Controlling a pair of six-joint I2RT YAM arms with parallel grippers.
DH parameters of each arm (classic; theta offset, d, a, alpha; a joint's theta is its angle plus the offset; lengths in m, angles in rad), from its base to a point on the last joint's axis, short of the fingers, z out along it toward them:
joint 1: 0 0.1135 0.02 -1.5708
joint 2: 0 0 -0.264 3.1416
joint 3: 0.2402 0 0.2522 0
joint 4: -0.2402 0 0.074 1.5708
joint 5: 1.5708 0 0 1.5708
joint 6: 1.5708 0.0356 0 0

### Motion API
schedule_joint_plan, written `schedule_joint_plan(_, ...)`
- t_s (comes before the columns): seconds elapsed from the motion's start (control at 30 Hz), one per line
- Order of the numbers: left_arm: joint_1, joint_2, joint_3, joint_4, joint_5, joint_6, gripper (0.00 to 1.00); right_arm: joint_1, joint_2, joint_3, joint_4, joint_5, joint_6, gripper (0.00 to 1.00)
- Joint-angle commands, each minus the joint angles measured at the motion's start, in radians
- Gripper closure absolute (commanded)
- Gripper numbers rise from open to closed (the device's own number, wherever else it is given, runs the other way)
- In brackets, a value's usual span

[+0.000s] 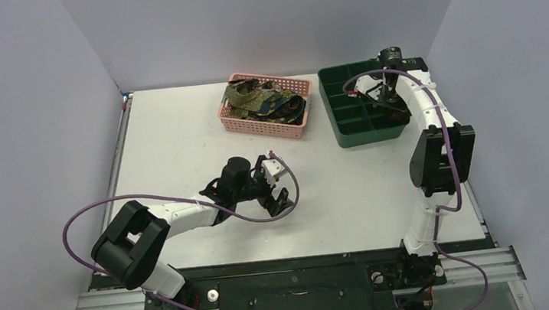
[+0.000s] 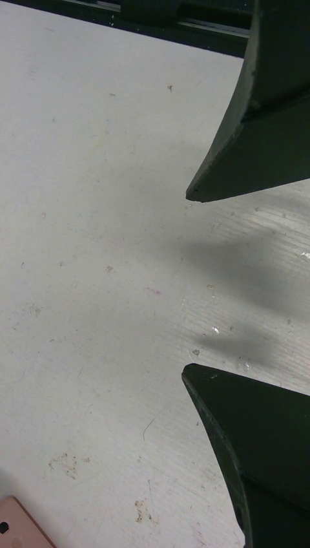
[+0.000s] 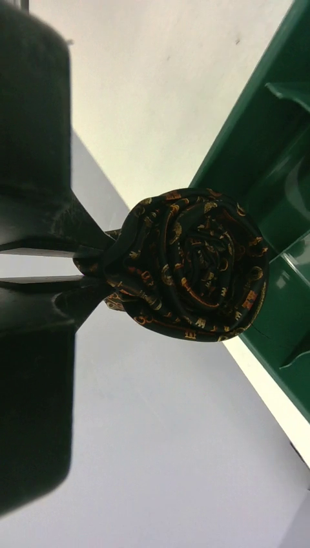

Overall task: Roll the ties
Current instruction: Place the tie in the storage box.

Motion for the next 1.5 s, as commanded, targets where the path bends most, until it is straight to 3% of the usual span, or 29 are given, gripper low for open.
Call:
schedule_joint_plan(0.0, 0.006, -0.027, 0.005, 0.049, 0.011, -0.02, 0.03, 0.022, -0.068, -0.037, 0.033, 0.049, -0.244, 1.0)
schedule_joint_plan(0.1, 0.007, -0.033, -0.001, 0.05, 0.002, -0.023, 0.03, 0.034, -0.08, -0.084, 0.024, 0.058, -0.35, 1.0)
schedule_joint_plan(0.53, 0.013, -0.056, -0.022, 0.053, -0.009, -0.022, 0.03, 0.066, 0.024, -0.044, 0.009, 0.112, -0.476, 1.0)
schedule_joint_plan(0.8, 0.03, -0.062, -0.033, 0.055, -0.007, -0.021, 0.03, 0.074, 0.105, -0.012, 0.011, 0.194, -0.45, 1.0)
schedule_joint_plan(1.47, 0.061, -0.066, -0.045, 0.05, 0.028, -0.012, 0.03, 0.076, 0.174, -0.097, -0.132, 0.108, -0.482, 1.0)
